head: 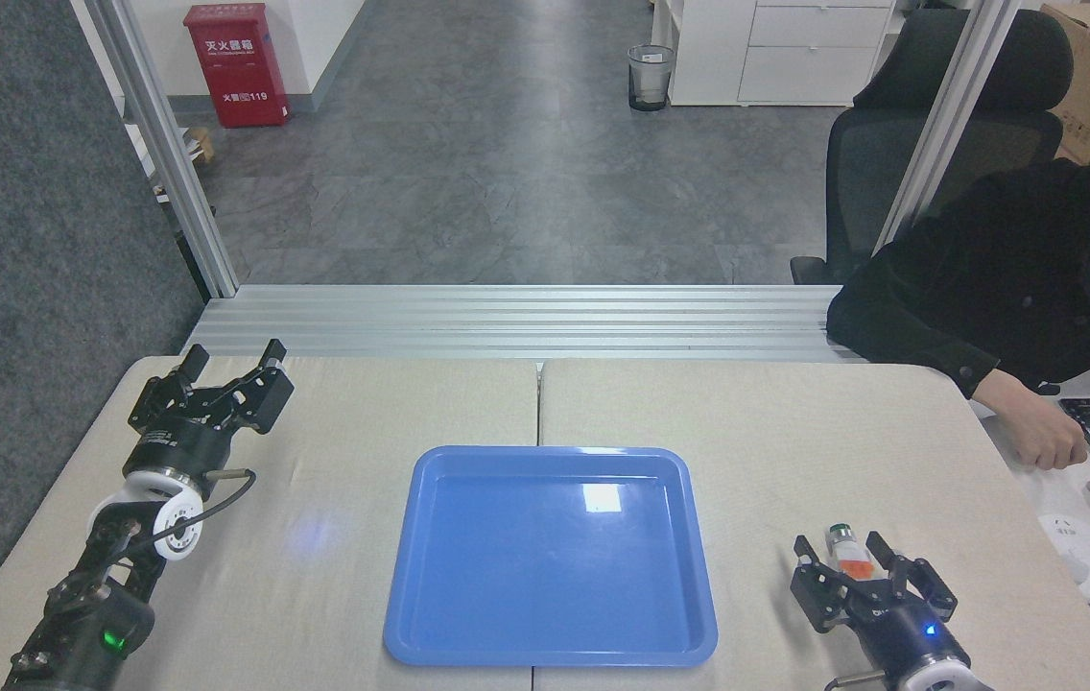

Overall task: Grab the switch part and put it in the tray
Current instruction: 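Lower the right gripper onto the small switch part near it, then close the right gripper on the switch part and lift it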

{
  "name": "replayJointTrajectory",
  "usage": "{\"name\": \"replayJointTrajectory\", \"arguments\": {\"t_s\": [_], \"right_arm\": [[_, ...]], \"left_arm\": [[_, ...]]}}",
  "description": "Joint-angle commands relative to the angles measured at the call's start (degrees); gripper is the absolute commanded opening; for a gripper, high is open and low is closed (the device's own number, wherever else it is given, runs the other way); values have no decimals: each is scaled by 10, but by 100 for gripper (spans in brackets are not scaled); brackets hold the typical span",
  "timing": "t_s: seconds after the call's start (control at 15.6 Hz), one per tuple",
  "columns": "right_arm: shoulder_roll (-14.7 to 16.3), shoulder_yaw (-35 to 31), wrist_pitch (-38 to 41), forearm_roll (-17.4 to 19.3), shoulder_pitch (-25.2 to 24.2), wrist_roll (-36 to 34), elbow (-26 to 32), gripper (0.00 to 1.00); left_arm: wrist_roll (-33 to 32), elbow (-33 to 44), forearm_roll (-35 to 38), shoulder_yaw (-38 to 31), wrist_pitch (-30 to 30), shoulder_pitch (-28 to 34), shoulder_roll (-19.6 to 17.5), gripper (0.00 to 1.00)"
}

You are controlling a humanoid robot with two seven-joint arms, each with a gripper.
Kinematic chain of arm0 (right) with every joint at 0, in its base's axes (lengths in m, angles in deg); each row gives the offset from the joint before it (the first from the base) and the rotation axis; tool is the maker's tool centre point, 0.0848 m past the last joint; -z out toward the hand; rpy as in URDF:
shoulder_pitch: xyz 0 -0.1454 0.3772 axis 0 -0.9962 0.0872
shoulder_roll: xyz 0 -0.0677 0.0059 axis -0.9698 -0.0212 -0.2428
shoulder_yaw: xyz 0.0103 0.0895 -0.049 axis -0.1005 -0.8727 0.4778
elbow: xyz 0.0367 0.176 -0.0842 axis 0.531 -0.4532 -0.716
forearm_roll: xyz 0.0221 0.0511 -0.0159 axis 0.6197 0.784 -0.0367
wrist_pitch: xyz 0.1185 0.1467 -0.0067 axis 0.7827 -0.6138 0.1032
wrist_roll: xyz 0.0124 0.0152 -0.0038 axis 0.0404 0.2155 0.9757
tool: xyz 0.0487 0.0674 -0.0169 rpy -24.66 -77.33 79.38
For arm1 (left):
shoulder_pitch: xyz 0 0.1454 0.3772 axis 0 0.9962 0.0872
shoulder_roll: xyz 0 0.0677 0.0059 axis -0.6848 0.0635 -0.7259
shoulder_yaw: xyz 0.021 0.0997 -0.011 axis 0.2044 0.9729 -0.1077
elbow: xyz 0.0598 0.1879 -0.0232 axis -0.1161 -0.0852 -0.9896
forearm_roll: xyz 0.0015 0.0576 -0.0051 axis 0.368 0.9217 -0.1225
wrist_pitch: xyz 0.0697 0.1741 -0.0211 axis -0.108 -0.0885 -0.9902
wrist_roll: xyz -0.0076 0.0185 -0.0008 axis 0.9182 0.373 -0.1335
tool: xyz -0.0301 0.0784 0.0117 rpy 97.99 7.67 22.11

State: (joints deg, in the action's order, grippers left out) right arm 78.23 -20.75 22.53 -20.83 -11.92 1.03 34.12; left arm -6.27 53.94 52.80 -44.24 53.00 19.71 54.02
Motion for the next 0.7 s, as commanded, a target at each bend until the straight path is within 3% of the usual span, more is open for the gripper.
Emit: {"name": "replayJointTrajectory", "arguments": {"t_s": [0.0,0.32,0.45,0.51,0.64], "right_arm": [[-6,-12,-12,-15,-24,-2,5,95],[-1,-12,-23,-15,-22,-2,-16,93],[-1,-12,-24,-19,-20,-1,-21,87],[-1,-11,-24,-20,-20,1,-26,73],[-5,-9,-22,-20,-19,11,-28,31]], "left_arm": [[0,0,0,0,1,0,0,100],[0,1,0,0,0,0,0,100],[0,0,0,0,0,0,0,100],[0,0,0,0,0,0,0,100],[0,0,0,0,0,0,0,100]]}}
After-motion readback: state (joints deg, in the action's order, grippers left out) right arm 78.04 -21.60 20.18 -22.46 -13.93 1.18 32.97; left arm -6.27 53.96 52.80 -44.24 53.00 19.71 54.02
